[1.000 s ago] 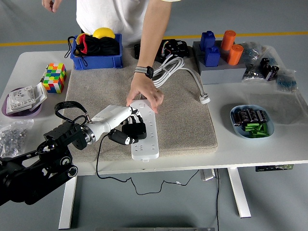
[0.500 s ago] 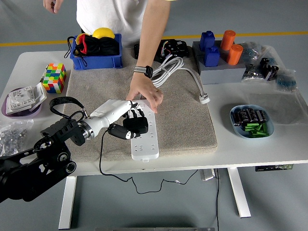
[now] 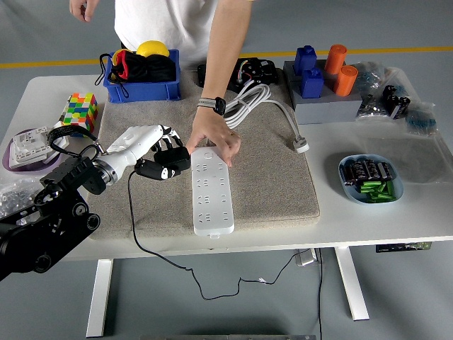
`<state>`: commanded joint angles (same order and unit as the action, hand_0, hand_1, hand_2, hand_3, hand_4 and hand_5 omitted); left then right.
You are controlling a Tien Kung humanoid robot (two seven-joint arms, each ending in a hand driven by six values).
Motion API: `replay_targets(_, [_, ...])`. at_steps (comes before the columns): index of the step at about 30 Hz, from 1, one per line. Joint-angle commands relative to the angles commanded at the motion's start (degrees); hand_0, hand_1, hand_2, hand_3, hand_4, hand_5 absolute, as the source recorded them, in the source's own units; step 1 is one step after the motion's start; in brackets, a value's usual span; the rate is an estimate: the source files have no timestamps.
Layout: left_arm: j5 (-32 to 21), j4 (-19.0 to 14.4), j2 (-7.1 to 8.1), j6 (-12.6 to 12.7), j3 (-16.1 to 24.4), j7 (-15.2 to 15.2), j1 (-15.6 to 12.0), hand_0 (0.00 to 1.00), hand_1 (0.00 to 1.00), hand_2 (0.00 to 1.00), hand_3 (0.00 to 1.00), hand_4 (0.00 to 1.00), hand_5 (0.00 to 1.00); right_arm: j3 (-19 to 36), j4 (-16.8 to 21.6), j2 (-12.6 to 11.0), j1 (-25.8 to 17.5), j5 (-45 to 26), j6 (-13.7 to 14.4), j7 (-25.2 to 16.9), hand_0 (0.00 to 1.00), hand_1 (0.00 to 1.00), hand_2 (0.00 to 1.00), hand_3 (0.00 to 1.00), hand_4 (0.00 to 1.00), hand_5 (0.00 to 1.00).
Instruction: Pull the plug out,throw it away,press the button
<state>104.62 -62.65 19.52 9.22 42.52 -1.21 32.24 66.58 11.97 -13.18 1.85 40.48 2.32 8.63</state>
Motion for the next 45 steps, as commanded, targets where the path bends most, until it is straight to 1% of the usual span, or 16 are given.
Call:
replay_targets(4, [-0.97, 2.47, -0.37, 0.01, -0.87, 0.40, 0.35, 0.533, 0.337, 0.332, 0.565, 0.670, 0.002, 0.02, 0.00, 0.03, 0.05, -0.06, -0.02, 0.01, 0.750, 0.666, 0.656, 0.622, 0.676, 0.511])
replay_targets(5, [-1.14, 2.90, -0.42, 0.01, -1.07, 0.44, 0.46, 0.551, 0.361, 0.358, 0.574, 0.679, 0.002, 0.06, 0.00, 0.03, 0.05, -0.06, 0.00, 0.00, 0.749, 0.666, 0.655, 0.622, 0.676, 0.511])
replay_targets(10, [-2.21, 4.99, -0.69, -0.17, -1.18, 0.73, 0.63, 0.551, 0.361, 0.358, 0.574, 0.679, 0.002, 0.11, -0.01, 0.03, 0.08, -0.05, 0.03, 0.03, 0.749, 0.666, 0.655, 0.622, 0.676, 0.511])
replay_targets(11, [-2.52, 5.26, -0.65, -0.09, -1.23, 0.97, 0.56, 0.600, 0.468, 0.441, 0.590, 0.702, 0.002, 0.11, 0.01, 0.01, 0.08, -0.05, 0.04, 0.03, 0.749, 0.666, 0.655, 0.622, 0.676, 0.511])
replay_targets(16, [-2.79, 5.60, -0.50, -0.52, -1.05, 1.19, 0.39, 0.600, 0.468, 0.441, 0.590, 0.702, 0.002, 0.05, 0.00, 0.03, 0.02, -0.07, 0.02, 0.04, 0.749, 0.666, 0.655, 0.622, 0.676, 0.511])
replay_targets(17, [-2.91, 5.69, -0.49, -0.58, -0.96, 1.49, 0.35, 0.649, 0.589, 0.554, 0.618, 0.835, 0.002, 0.00, -0.03, 0.04, 0.02, -0.06, -0.01, 0.05, 0.750, 0.666, 0.655, 0.622, 0.676, 0.509])
replay_targets(22, [-2.79, 6.02, -0.40, -0.78, -0.71, 1.95, 0.09, 0.649, 0.589, 0.554, 0.618, 0.835, 0.002, -0.05, 0.03, 0.06, 0.03, -0.04, 0.01, -0.02, 0.750, 0.666, 0.655, 0.622, 0.676, 0.509])
replay_targets(23, [-2.77, 6.05, -0.39, -1.01, -0.64, 1.83, 0.03, 0.754, 0.810, 0.772, 0.787, 0.938, 0.002, -0.05, 0.03, 0.05, 0.01, -0.05, 0.02, -0.03, 0.749, 0.666, 0.656, 0.621, 0.677, 0.509])
replay_targets(28, [-2.68, 5.98, -0.34, -1.08, -0.20, 1.64, -0.08, 0.754, 0.810, 0.772, 0.787, 0.938, 0.002, -0.09, -0.01, 0.07, 0.01, -0.06, -0.01, -0.01, 0.749, 0.666, 0.656, 0.621, 0.677, 0.509])
replay_targets(29, [-2.60, 5.97, -0.33, -1.08, -0.15, 1.60, -0.08, 0.782, 0.860, 0.848, 0.822, 0.957, 0.002, -0.12, 0.00, 0.07, 0.00, -0.08, -0.04, 0.01, 0.750, 0.666, 0.656, 0.622, 0.676, 0.509])
replay_targets(34, [-2.42, 5.91, -0.23, -1.00, 0.05, 1.48, -0.07, 0.782, 0.860, 0.848, 0.822, 0.957, 0.002, -0.12, 0.03, -0.01, 0.03, -0.12, 0.00, 0.02, 0.750, 0.666, 0.656, 0.622, 0.676, 0.509])
replay_targets(35, [-2.39, 5.86, -0.21, -1.02, 0.08, 1.46, -0.07, 0.790, 0.866, 0.852, 0.831, 0.977, 0.002, -0.12, 0.02, -0.01, 0.04, -0.12, 0.00, 0.03, 0.750, 0.667, 0.656, 0.621, 0.676, 0.509])
replay_targets(38, [-2.46, 5.25, -0.11, -0.89, 0.41, 1.64, -0.22, 0.790, 0.866, 0.852, 0.831, 0.977, 0.002, -0.24, 0.00, -0.04, 0.02, -0.16, -0.01, 0.04, 0.750, 0.667, 0.656, 0.621, 0.676, 0.509])
replay_targets(40, [-2.74, 4.31, 0.00, -0.34, 0.71, 2.26, -0.33, 0.790, 0.866, 0.852, 0.831, 0.977, 0.002, -0.30, -0.01, -0.03, -0.01, -0.18, -0.02, 0.03, 0.750, 0.667, 0.656, 0.621, 0.676, 0.509])
replay_targets(41, [-2.87, 3.79, 0.06, -0.14, 0.84, 2.50, -0.37, 0.711, 0.658, 0.625, 0.783, 0.869, 0.002, -0.34, -0.01, -0.03, -0.02, -0.20, -0.02, 0.03, 0.749, 0.667, 0.655, 0.621, 0.676, 0.509])
replay_targets(45, [-3.71, 0.70, 0.47, 0.95, 0.96, 4.01, -0.39, 0.711, 0.658, 0.625, 0.783, 0.869, 0.002, -0.49, 0.01, -0.05, -0.04, -0.23, 0.00, 0.00, 0.749, 0.667, 0.655, 0.621, 0.676, 0.509])
